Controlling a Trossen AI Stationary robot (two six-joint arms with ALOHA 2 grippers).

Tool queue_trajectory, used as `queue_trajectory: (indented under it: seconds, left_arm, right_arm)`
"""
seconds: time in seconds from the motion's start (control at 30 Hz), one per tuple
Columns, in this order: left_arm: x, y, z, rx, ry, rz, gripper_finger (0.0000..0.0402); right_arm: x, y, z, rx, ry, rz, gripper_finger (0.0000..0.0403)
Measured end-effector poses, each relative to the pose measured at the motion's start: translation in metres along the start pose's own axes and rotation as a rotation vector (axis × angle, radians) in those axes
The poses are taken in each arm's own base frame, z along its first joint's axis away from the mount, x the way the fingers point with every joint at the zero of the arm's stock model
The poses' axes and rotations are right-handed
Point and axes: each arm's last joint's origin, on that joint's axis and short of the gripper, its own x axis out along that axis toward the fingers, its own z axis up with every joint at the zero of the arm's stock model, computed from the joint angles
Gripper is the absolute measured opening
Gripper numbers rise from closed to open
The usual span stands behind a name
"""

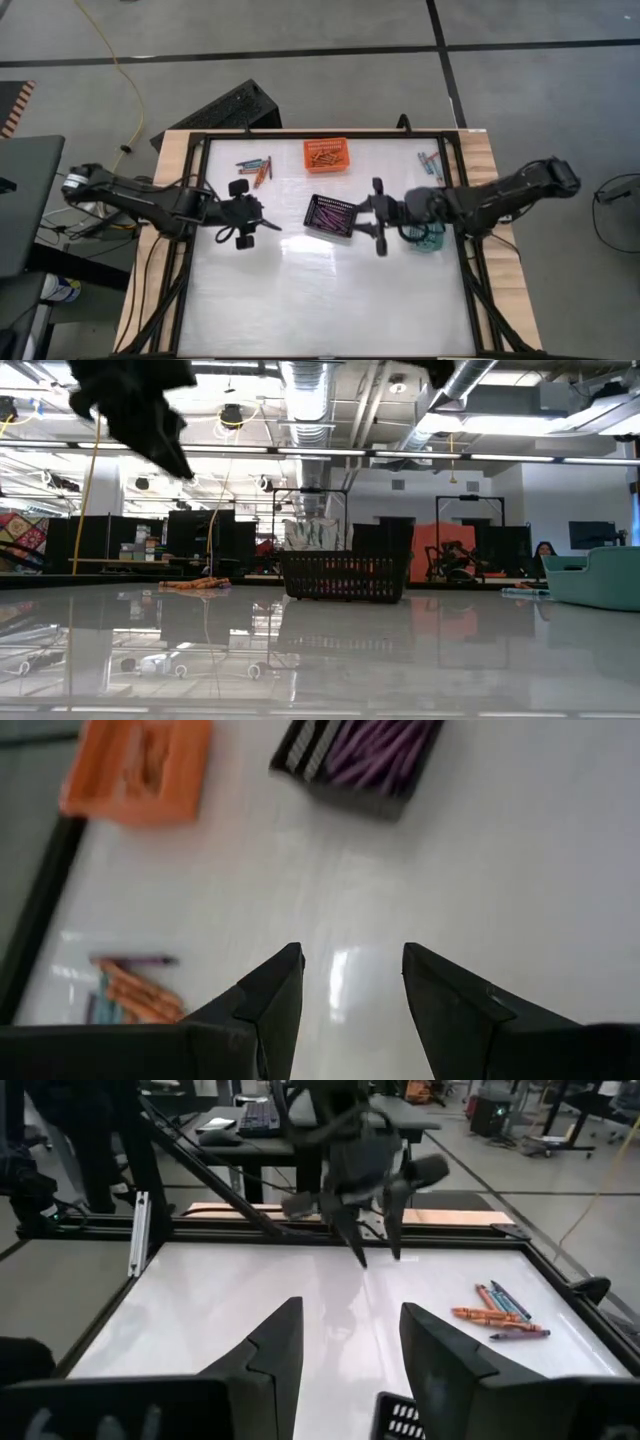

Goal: Sort crayons
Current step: Put the violet crayon into the black bin

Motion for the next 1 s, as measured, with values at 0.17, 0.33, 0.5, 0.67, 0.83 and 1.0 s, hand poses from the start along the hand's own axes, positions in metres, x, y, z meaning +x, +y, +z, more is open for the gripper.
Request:
queue_trajectory:
  seconds: [0.17, 0.33, 0.5, 0.67, 0.83, 1.0]
  left_arm:
    - [0.023, 0.008, -0.020, -0.145, 0.006, 0.020, 0.0162]
    - [0.034, 0.011, -0.030, -0.324, -0.021, 0.067, 0.0162]
    - [0.038, 0.016, -0.031, -0.370, -0.043, 0.249, 0.0162]
    - [0.046, 0.036, -0.033, -0.417, -0.025, 0.379, 0.0162]
    - [0.054, 0.071, -0.042, -0.479, 0.067, 0.389, 0.0162]
    - [0.057, 0.110, -0.055, -0.588, 0.116, 0.385, 0.0162]
  right_arm:
    - [0.020, -0.020, -0.009, 0.003, 0.018, 0.045, 0.0161]
    - [0.041, -0.024, -0.021, 0.013, 0.038, 0.114, 0.0161]
    - [0.057, -0.029, -0.034, 0.003, 0.088, 0.111, 0.0161]
    - [0.075, -0.039, -0.037, 0.016, 0.128, 0.142, 0.0161]
    - [0.091, -0.048, -0.034, 0.012, 0.152, 0.195, 0.0161]
    - [0.103, -0.057, -0.033, 0.007, 0.162, 0.207, 0.0161]
